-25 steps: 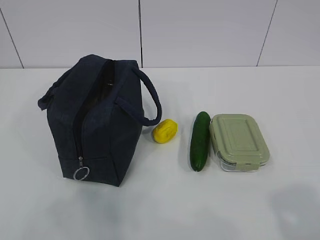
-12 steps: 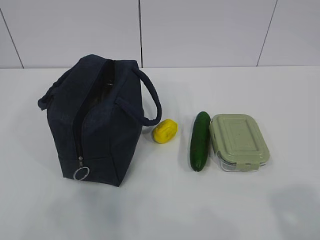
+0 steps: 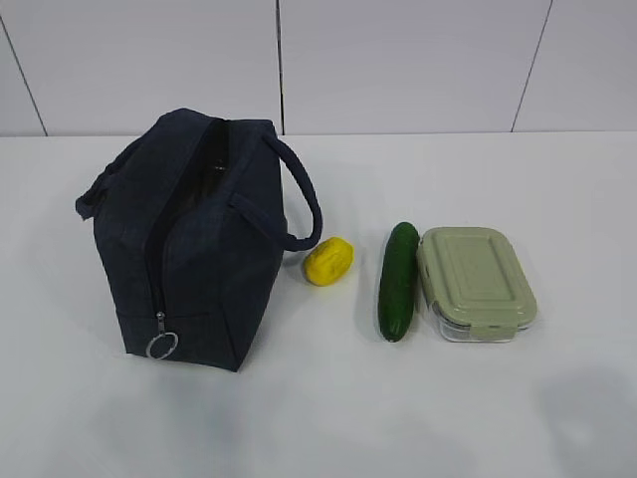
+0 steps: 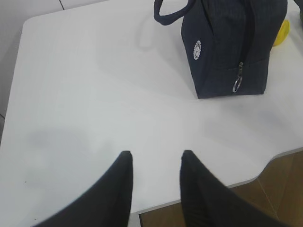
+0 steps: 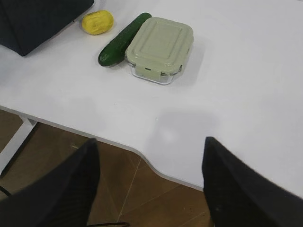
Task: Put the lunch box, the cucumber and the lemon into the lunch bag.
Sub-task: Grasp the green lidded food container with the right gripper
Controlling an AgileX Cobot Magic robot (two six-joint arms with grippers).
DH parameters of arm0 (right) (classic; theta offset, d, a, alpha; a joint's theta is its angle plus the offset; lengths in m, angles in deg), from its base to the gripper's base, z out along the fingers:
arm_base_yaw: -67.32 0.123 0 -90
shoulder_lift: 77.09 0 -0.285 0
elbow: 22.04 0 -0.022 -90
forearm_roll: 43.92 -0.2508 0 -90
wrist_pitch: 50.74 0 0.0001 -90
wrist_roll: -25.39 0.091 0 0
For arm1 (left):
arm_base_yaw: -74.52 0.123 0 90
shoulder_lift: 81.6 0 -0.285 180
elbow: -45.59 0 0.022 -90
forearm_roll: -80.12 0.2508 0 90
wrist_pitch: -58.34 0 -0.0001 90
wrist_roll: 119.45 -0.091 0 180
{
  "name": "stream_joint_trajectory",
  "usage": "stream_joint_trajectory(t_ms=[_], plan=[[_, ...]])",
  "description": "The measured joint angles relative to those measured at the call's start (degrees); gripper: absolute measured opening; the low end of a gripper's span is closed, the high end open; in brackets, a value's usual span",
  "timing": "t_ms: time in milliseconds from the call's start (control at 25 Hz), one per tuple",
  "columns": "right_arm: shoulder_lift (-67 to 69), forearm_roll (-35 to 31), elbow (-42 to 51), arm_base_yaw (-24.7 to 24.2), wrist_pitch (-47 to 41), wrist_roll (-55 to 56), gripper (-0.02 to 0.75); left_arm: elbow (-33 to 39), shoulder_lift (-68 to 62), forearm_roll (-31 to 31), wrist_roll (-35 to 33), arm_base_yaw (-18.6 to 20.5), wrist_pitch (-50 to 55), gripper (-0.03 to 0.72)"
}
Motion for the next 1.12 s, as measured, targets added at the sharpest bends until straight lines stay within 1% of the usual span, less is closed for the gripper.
stream_joint_trajectory(t_ms=[400, 680, 800, 960, 1120], plan=[[0.0, 0.0, -0.5, 0.0, 0.3, 0.5, 0.513, 0.0, 0.0, 0.0, 0.0, 0.0, 0.0, 0.245], [0.0, 0.0, -1.4, 0.0, 2.8, 9.0, 0.513, 0.0, 0.0, 0.0, 0.0, 0.0, 0.0, 0.245], [0.2, 0.0, -1.4, 0.0, 2.9, 14.4, 0.513, 0.0, 0.0, -0.1, 0.0, 0.0, 0.0, 0.245], [5.2, -0.9, -1.4, 0.0, 3.2, 17.3, 0.513, 0.0, 0.0, -0.3, 0.0, 0.0, 0.0, 0.245], [13.5, -5.2, -1.4, 0.0, 4.9, 17.6, 0.513, 0.0, 0.0, -0.3, 0.0, 0.0, 0.0, 0.245]])
